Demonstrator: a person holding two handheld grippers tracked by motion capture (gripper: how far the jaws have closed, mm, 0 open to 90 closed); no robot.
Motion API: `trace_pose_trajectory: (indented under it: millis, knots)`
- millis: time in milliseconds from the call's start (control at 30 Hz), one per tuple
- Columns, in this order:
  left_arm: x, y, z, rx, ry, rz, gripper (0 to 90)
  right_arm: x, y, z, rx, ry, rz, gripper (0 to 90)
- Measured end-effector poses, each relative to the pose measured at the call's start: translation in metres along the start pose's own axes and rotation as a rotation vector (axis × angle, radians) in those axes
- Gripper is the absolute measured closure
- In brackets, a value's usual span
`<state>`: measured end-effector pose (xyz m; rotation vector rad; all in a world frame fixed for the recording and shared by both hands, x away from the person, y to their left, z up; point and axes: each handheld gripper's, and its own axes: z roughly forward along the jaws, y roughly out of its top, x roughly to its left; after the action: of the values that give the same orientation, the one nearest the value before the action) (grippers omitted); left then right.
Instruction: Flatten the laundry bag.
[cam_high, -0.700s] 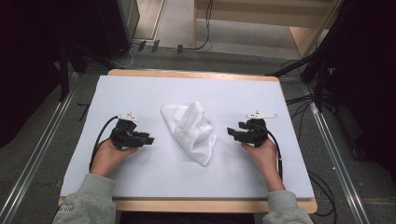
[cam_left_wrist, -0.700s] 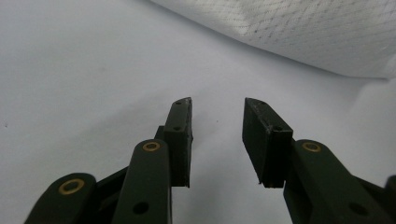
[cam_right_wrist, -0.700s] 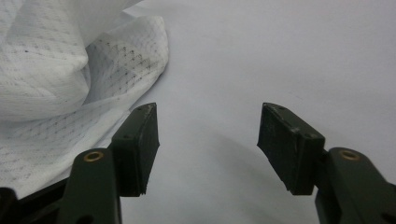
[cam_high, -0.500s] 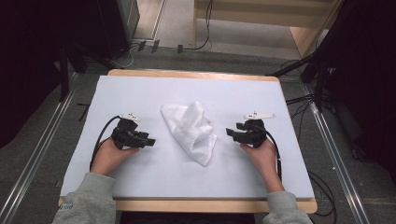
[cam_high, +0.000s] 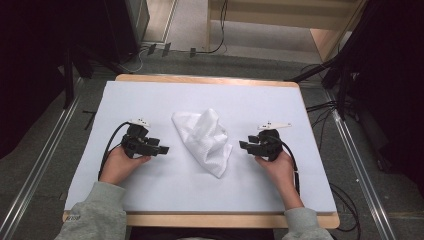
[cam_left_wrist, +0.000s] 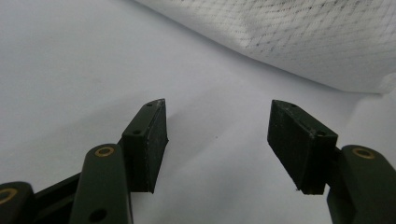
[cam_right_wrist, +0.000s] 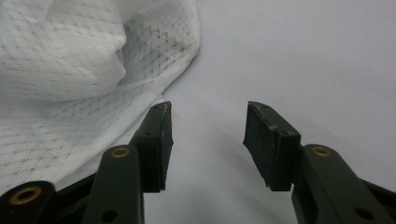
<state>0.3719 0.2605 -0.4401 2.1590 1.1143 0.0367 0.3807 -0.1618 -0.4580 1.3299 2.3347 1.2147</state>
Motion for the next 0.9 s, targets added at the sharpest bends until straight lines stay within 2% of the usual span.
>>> trace_pose_trajectory:
  millis: [200, 267, 400, 467, 500, 667, 900]
  knots:
    - [-0.001, 0.0, -0.002, -0.009, -0.005, 0.015, 39.0, 0.012, 0.0, 0.002, 0.018, 0.01, -0.033, 65.0]
    - [-0.001, 0.0, -0.002, -0.004, 0.0, 0.019, 38.9, 0.014, 0.001, 0.003, 0.018, 0.017, -0.028, 65.8]
    - [0.0, -0.001, -0.003, -0.008, -0.003, 0.007, 38.9, 0.021, 0.005, 0.007, 0.026, 0.032, -0.043, 71.1]
    - [0.001, 0.0, -0.005, -0.016, -0.002, 0.007, 38.9, 0.024, 0.006, 0.008, 0.038, 0.039, -0.064, 76.8]
    - [0.001, 0.0, -0.006, -0.02, -0.006, 0.009, 38.9, 0.024, 0.006, 0.008, 0.038, 0.039, -0.064, 76.8]
    - [0.001, 0.0, -0.008, -0.026, -0.008, 0.003, 38.9, 0.024, 0.009, 0.012, 0.037, 0.073, -0.045, 88.7]
    - [0.001, 0.0, -0.01, -0.023, -0.008, 0.007, 38.9, 0.028, 0.012, 0.02, 0.044, 0.09, -0.042, 90.0]
